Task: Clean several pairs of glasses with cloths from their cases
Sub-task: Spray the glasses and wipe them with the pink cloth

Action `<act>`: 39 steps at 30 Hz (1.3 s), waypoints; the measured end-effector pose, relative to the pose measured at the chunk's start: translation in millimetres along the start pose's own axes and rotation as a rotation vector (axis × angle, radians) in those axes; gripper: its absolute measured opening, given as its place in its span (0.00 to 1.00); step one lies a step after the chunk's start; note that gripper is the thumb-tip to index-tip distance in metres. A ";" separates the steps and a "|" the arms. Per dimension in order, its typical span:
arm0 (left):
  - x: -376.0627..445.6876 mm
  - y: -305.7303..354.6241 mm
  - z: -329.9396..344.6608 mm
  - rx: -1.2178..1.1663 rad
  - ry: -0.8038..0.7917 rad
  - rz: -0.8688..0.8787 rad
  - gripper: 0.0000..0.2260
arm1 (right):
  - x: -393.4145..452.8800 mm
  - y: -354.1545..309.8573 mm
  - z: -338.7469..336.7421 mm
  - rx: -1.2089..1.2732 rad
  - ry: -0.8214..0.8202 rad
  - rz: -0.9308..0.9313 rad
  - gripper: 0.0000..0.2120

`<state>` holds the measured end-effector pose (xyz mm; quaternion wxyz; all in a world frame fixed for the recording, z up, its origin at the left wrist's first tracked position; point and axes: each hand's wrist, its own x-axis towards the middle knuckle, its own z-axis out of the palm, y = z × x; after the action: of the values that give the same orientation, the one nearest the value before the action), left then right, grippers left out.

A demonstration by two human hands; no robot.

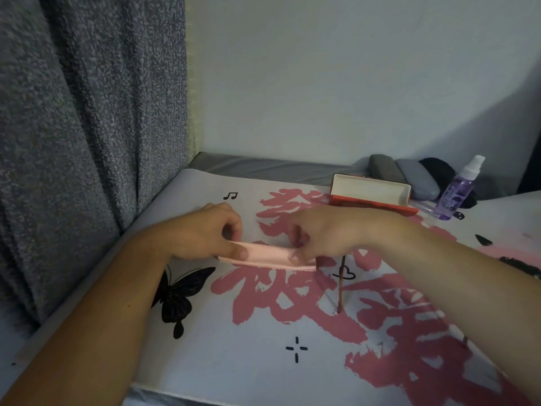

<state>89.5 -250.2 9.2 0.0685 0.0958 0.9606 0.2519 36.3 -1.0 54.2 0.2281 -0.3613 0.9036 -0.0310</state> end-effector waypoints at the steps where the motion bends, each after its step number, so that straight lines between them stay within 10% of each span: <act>1: -1.3 1.4 -0.9 -0.096 0.000 0.025 0.11 | 1.0 -0.3 -0.5 0.000 -0.008 -0.014 0.13; 15: 73.9 111.9 -35.1 -0.972 0.319 -0.093 0.04 | -48.8 105.9 -51.4 0.986 0.598 0.102 0.03; 19: 139.2 152.8 -23.4 -0.647 0.353 -0.142 0.06 | -49.2 164.6 -45.9 0.929 0.769 0.398 0.03; 23: 174.0 158.5 6.9 -0.240 0.349 -0.171 0.06 | -42.1 175.4 -26.7 0.765 0.602 0.475 0.04; 29: 172.8 144.7 40.6 -0.357 0.481 -0.069 0.04 | -39.5 160.4 -55.2 0.815 0.726 0.260 0.05; 35: 154.8 112.6 55.7 -0.363 0.107 0.056 0.06 | -48.0 153.8 -79.1 1.005 0.850 0.139 0.09; 39: 143.3 103.9 66.7 -0.264 0.154 0.165 0.19 | -53.1 147.9 -79.5 1.041 0.798 0.113 0.10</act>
<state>-22.3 -98.6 -8.7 -0.0142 0.1449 0.9105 0.3870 -59.1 134.8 113.4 0.0219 -0.1165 0.8032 -0.5838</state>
